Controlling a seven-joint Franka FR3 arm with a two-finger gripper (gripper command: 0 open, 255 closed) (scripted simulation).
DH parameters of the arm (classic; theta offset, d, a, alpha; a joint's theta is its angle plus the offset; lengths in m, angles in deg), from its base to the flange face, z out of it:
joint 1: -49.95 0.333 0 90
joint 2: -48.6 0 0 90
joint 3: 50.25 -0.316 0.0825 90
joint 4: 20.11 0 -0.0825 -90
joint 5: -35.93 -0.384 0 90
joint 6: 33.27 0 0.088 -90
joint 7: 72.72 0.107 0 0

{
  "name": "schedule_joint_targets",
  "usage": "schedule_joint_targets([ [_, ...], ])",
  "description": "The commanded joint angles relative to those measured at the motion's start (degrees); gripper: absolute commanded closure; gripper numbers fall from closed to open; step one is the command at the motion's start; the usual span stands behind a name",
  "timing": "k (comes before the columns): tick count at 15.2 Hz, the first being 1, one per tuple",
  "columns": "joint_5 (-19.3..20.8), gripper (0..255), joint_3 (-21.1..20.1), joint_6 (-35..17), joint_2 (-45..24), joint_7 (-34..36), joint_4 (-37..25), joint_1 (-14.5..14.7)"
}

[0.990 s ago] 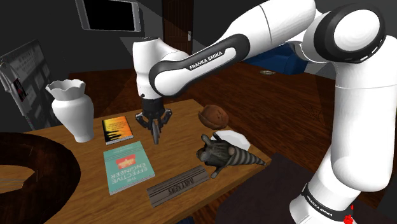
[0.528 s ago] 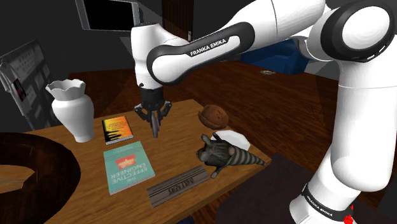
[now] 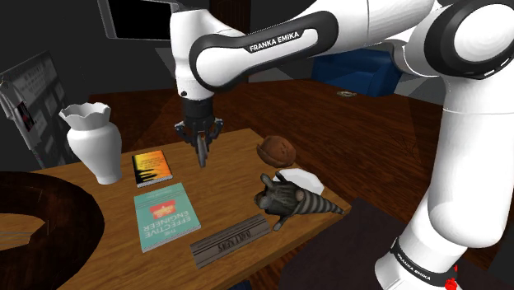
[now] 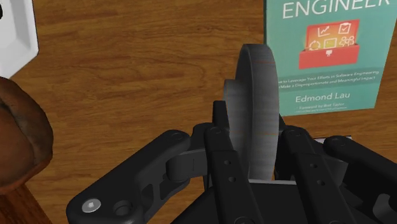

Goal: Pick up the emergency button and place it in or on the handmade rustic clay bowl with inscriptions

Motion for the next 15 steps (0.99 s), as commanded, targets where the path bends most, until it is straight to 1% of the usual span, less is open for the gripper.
schedule_joint_targets([
  [1, -1.03, 255, 0.4, -0.48, 1.63, -2.25, 1.63, -1.77],
  [8, -5.41, 255, 3.17, -3.24, 8.47, -12.81, 9.13, -8.98],
  [15, -8.22, 255, 7.17, -4.59, 12.39, -23.33, 13.04, -14.7],
])
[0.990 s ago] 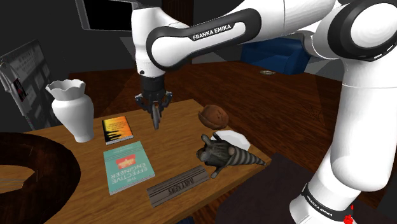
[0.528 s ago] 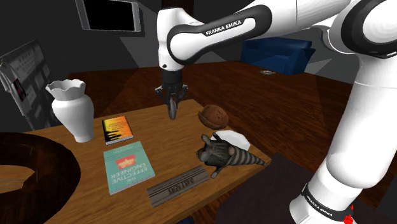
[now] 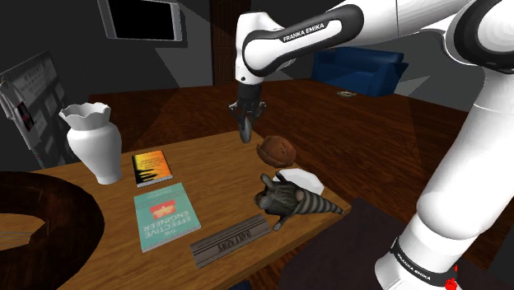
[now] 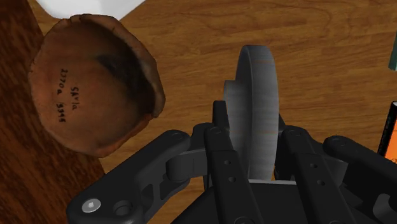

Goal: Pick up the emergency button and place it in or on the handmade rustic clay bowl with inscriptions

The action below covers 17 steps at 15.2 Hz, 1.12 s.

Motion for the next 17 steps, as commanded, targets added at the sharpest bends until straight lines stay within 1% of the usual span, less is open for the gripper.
schedule_joint_targets([
  [1, -0.45, 255, 1.21, -0.5, 0.47, -2.9, 0.69, -1.47],
  [7, -1.51, 255, 4.92, -0.74, 1.13, -11.35, 0.97, -5.8],
  [13, -1.92, 255, 8.61, -0.33, -0.3, -19.44, -1.26, -9.97],
  [17, -1.59, 255, 8.64, -3.26, -1.0, -19.13, 1.01, -9.94],
])
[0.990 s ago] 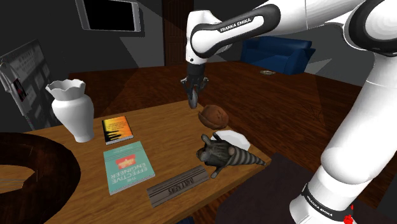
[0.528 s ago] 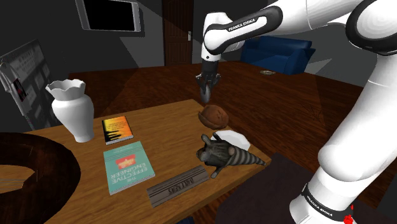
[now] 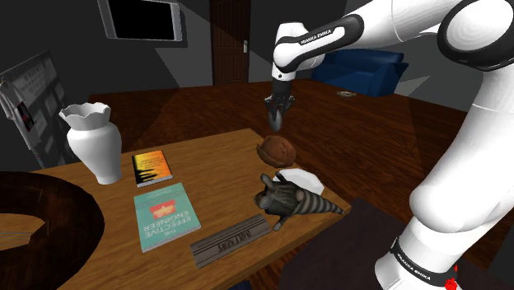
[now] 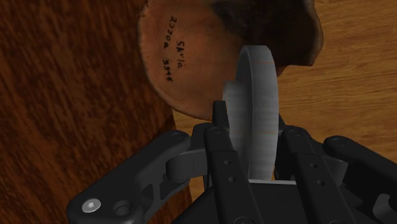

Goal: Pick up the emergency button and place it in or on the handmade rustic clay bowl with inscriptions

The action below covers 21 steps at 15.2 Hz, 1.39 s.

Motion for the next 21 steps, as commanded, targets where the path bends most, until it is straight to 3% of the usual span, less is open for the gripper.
schedule_joint_targets([
  [1, 0.18, 255, 0.04, -1.27, -0.44, 0.06, 0.82, -0.02],
  [12, 1.7, 255, 0.23, -9.48, -3.63, 1.34, 6.03, 0.15],
  [20, 1.7, 255, 0.24, -9.48, -3.63, 1.34, 6.03, 0.15],
  [21, 1.7, 0, 0.24, -9.48, -3.63, 1.34, 6.03, 0.15],
])
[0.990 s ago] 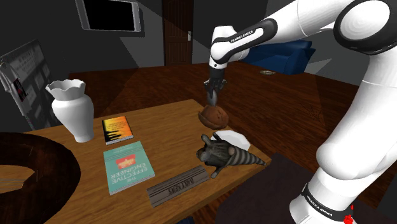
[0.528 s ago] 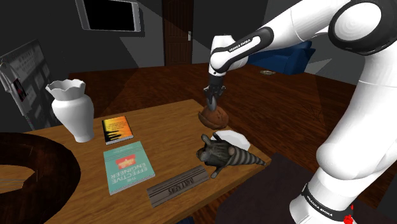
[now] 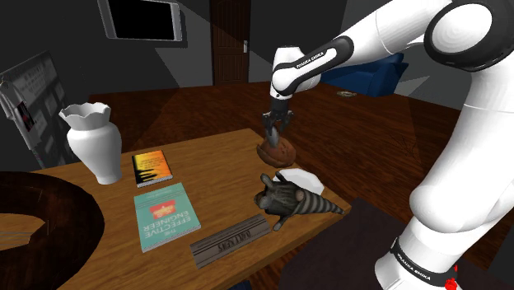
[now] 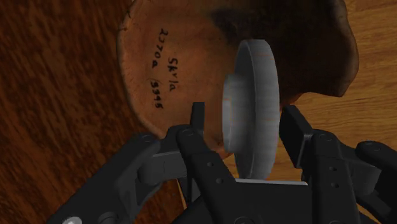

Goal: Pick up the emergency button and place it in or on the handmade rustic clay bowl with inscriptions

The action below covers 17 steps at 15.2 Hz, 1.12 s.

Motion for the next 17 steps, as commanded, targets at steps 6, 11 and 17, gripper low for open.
schedule_joint_targets([
  [6, -0.45, 0, -0.1, 1.69, 1.0, -0.3, -0.75, -0.04],
  [11, -1.51, 0, -0.28, 6.51, 3.43, -1.0, -3.27, -0.11],
  [17, -1.5, 0, -0.28, 6.51, 3.42, -1.0, -3.28, -0.11],
])
